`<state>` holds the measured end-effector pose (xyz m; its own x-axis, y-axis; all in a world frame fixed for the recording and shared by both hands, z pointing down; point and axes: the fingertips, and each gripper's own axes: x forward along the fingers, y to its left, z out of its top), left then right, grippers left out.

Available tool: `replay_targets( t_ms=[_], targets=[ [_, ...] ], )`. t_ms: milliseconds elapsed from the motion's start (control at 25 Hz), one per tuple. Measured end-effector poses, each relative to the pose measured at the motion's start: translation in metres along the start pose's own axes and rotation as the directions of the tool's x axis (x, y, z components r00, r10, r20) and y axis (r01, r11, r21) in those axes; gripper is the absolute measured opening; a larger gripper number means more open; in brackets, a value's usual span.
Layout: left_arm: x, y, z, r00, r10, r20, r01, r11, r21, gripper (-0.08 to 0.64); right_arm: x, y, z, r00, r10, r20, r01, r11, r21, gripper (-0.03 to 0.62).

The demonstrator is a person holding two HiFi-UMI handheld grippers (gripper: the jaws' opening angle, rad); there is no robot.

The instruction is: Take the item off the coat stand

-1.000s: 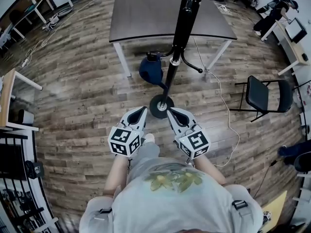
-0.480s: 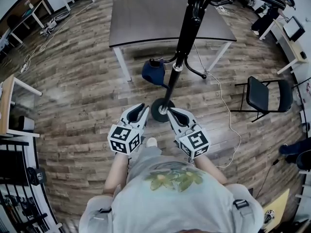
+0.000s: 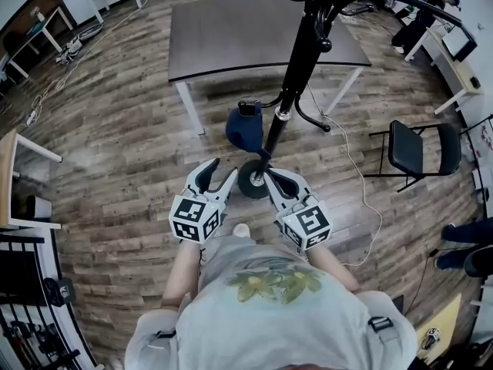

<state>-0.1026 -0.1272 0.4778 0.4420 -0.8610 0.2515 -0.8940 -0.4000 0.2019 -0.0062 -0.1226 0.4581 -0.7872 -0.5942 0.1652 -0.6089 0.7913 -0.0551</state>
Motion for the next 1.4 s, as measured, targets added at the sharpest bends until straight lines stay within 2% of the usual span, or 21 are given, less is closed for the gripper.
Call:
replay_targets(
  t_ms=[200, 560, 760, 1120, 1400],
  targets=[
    [0.012, 0.016, 0.003, 1.000, -0.012, -0.009, 0.012, 0.999, 0.029, 0.251, 0.010, -0.005, 0.000, 1.000, -0.017, -0.005, 0.017, 1.000, -0.002, 0.006],
    [0.038, 0.042, 0.004, 0.998, -0.030, -0.064, 0.035, 0.996, 0.083, 0.284, 0.028, -0.017, -0.008, 0.999, -0.038, -0.029, 0.038, 0.999, 0.010, 0.006],
    [0.051, 0.058, 0.003, 0.998, -0.031, -0.059, 0.037, 0.994, 0.100, 0.296, 0.035, -0.019, -0.012, 0.998, -0.044, -0.039, 0.045, 0.999, 0.018, 0.006],
    [0.080, 0.070, 0.007, 0.994, -0.083, -0.070, 0.090, 0.990, 0.112, 0.305, 0.045, -0.030, -0.013, 0.998, -0.057, -0.041, 0.058, 0.998, 0.024, 0.006],
    [0.103, 0.083, 0.000, 0.986, -0.110, -0.125, 0.124, 0.986, 0.110, 0.313, 0.053, -0.037, -0.011, 0.997, -0.064, -0.040, 0.065, 0.998, 0.025, 0.006]
  ],
)
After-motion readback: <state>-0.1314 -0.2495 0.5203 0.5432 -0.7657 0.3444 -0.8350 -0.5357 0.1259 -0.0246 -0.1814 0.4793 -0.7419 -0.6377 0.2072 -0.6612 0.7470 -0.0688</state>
